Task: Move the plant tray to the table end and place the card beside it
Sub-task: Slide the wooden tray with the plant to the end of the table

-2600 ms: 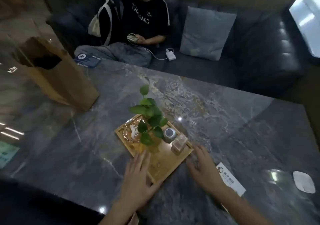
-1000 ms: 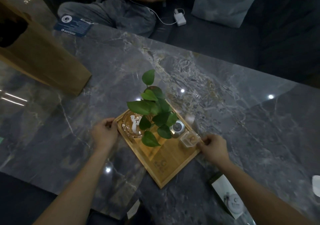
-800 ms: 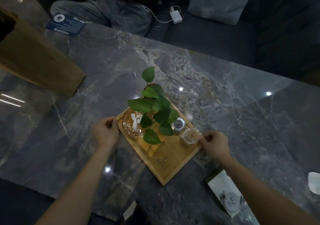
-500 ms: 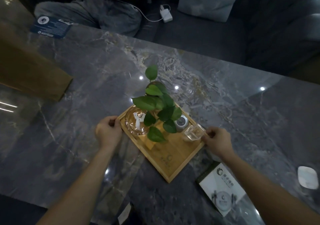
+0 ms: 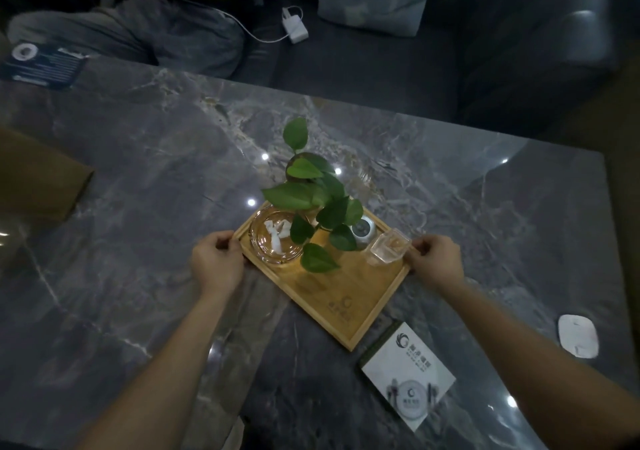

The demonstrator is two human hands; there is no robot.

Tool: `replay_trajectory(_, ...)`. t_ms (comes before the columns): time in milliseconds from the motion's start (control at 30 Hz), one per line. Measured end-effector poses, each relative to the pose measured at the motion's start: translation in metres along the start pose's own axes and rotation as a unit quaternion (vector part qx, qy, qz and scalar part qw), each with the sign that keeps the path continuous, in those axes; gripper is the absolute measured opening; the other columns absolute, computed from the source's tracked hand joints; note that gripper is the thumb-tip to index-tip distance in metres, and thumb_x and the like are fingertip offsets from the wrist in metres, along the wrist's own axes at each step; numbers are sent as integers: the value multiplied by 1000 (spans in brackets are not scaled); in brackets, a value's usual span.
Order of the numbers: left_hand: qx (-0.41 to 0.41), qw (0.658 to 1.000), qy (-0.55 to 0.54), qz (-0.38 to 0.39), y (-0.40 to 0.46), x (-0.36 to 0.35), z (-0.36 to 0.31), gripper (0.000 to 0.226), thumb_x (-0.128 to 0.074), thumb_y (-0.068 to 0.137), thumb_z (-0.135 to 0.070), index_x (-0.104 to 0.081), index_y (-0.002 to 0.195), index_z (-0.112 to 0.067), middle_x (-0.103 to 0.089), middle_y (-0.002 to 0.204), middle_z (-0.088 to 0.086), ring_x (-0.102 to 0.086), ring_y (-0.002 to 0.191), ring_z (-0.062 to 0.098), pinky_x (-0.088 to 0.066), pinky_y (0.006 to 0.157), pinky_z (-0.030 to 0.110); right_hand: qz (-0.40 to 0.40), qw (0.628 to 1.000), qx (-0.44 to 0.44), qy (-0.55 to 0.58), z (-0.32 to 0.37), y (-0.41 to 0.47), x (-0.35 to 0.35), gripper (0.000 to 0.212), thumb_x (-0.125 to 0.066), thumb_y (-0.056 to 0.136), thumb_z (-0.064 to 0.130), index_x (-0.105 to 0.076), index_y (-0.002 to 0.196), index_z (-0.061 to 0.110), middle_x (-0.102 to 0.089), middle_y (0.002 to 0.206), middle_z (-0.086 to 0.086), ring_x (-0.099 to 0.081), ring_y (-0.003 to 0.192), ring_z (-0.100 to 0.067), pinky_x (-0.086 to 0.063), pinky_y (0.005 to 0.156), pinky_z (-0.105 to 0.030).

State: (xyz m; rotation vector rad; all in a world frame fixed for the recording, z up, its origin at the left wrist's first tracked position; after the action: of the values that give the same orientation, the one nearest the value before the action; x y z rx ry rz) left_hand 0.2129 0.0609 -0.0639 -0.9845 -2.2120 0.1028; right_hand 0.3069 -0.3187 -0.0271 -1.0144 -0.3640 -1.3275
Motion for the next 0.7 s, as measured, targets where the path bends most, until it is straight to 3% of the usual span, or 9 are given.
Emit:
replay_trajectory(100, 2, 1000, -17, 2, 5, -14, 11, 14, -57, 71, -37, -69, 73, -44, -76, 80, 2, -75, 72, 27, -62, 74, 53, -7, 1000, 0, 6, -7, 8, 10, 18, -70, 81, 15, -69, 63, 12, -68, 57, -4, -63, 54, -13, -47, 50, -20)
replay_trajectory(167, 2, 1000, -22, 11, -3, -24, 1, 13, -59, 74, -33, -69, 71, -40, -76, 80, 2, -75, 73, 27, -62, 75, 53, -11, 1000, -2, 4, -13, 14, 17, 20, -70, 81, 15, -68, 61, 11, -68, 58, -7, -65, 57, -18, -53, 54, -30)
replay_trajectory(300, 1, 999, -25, 28, -17, -41, -20, 12, -61, 76, -31, -69, 70, -38, -75, 80, 1, -75, 74, 26, -62, 75, 52, -23, 1000, -5, 12, -22, 24, 34, 24, -68, 83, 14, -67, 59, 12, -66, 54, -4, -61, 48, -10, -47, 49, -23)
replay_trajectory(433, -10, 999, -18, 32, -34, -62, -45, 9, -64, 79, -28, -72, 76, -28, -76, 79, 2, -74, 74, 26, -62, 78, 50, -33, 999, -22, 7, -39, 37, 54, 22, -68, 83, 15, -67, 61, 15, -67, 56, -6, -65, 54, -16, -58, 59, -35)
replay_trajectory(500, -11, 1000, -7, 25, -43, -70, -56, 11, -66, 83, -23, -76, 87, -19, -76, 81, 3, -73, 77, 24, -61, 82, 45, -40, 999, -26, 13, -45, 40, 61, 26, -66, 83, 11, -64, 57, 16, -64, 51, -5, -62, 45, -8, -56, 52, -25)
replay_trajectory(567, -17, 1000, 6, 12, -50, -78, -66, 14, -67, 85, -20, -77, 93, -14, -77, 86, 8, -72, 79, 23, -59, 86, 38, -41, 999, -22, 18, -49, 42, 69, 25, -65, 84, 9, -64, 60, 12, -61, 50, -2, -57, 40, -2, -41, 39, -8)
replay_trajectory(633, -27, 999, 28, -1, -58, -84, -76, 14, -68, 87, -16, -78, 95, -11, -78, 90, 12, -71, 82, 24, -55, 85, 33, -37, 999, -21, 13, -55, 46, 76, 21, -66, 85, 12, -66, 64, 12, -62, 53, 0, -57, 45, -2, -38, 40, -8)
replay_trajectory(700, -29, 999, 37, -9, -61, -90, -80, 14, -69, 87, -16, -78, 96, -10, -78, 92, 13, -72, 86, 27, -54, 86, 33, -35, 999, -21, 14, -63, 52, 80, 21, -67, 85, 15, -67, 64, 12, -65, 55, -2, -60, 49, -6, -47, 46, -18)
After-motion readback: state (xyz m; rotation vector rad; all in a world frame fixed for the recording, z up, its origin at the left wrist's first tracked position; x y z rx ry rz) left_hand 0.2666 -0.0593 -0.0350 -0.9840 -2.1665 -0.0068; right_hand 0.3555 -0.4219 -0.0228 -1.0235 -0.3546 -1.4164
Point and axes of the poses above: each hand's wrist, its own y-axis towards the middle knuckle, its own x-axis out of the back of the hand, z = x × y, the point moved 4 cm from there along y, towards the middle knuckle
